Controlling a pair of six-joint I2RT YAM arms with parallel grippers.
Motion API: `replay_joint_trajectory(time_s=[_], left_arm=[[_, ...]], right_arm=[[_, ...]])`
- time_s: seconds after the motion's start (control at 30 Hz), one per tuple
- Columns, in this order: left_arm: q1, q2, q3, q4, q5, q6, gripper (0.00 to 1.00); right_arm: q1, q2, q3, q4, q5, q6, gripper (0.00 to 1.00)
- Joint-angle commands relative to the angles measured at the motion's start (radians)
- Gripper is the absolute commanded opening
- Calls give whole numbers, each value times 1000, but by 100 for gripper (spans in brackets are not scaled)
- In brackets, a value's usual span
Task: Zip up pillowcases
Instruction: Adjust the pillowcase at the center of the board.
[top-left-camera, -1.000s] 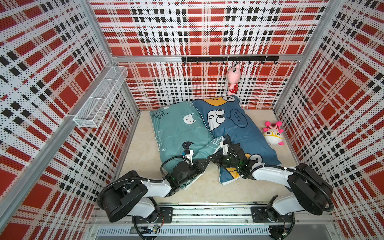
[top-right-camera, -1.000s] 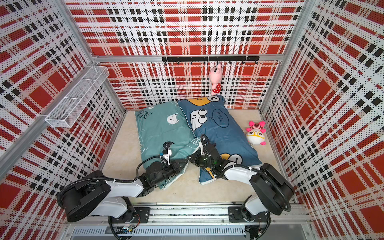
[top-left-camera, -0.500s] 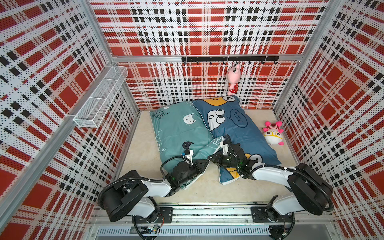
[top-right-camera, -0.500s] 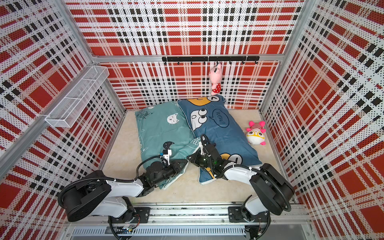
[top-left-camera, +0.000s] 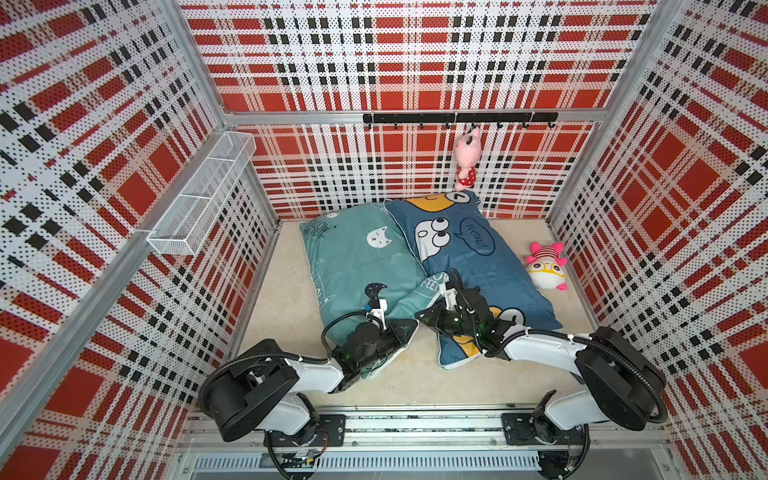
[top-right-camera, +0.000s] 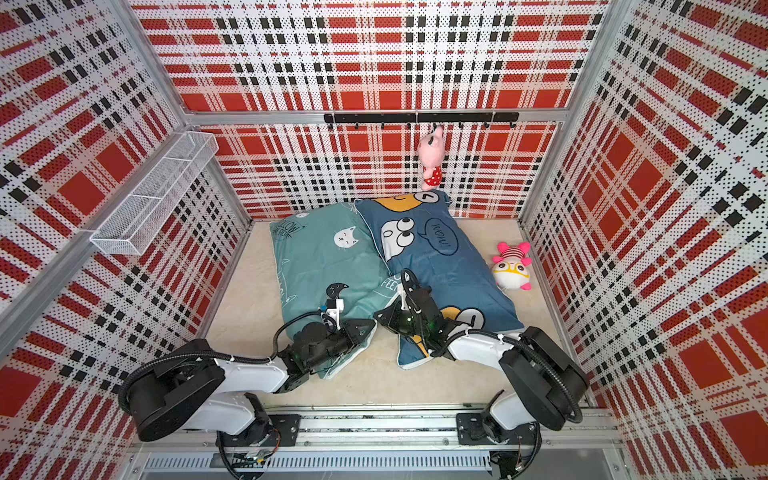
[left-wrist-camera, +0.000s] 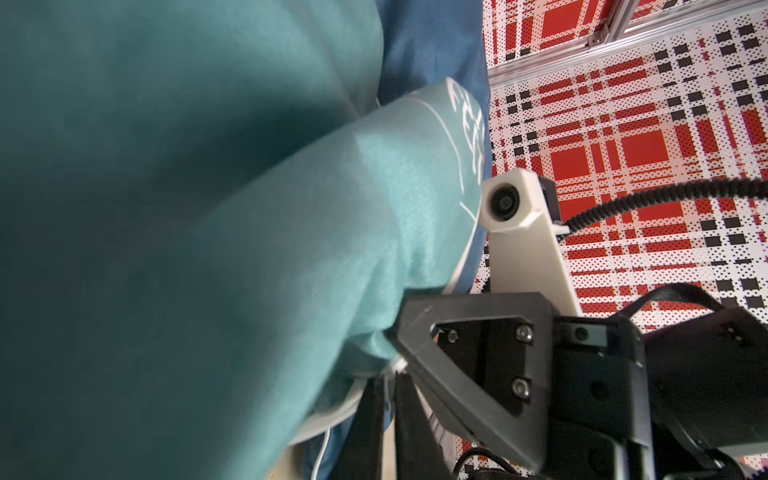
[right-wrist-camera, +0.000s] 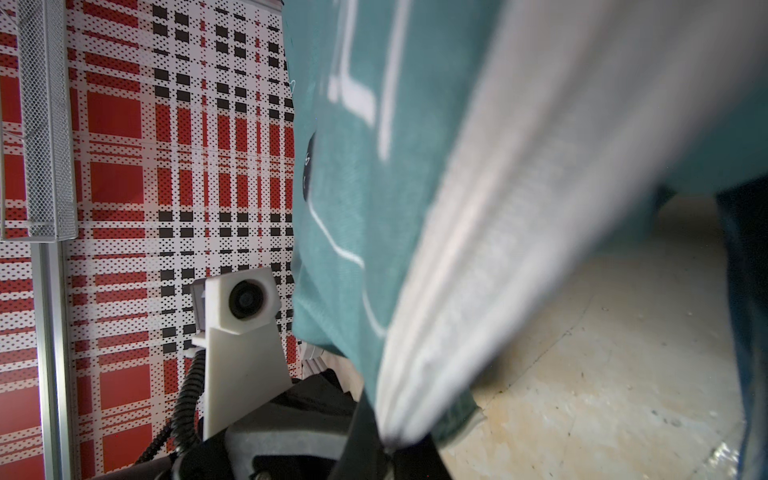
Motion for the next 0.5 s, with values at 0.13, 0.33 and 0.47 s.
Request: replay_joint_trajectory(time_s=[0.13,0.33,0.47], left_arm=[[12,26,38,7,-1,6,0],[21,36,60,7,1,-4,0],[28,40,75,6,6,-13,0]], right_arm=[[4,-72,-42,-9,21,-14,11],[-29,-201,-79,-155,63,-106,52],[-51,-288,-151,-160,55,-154,53]])
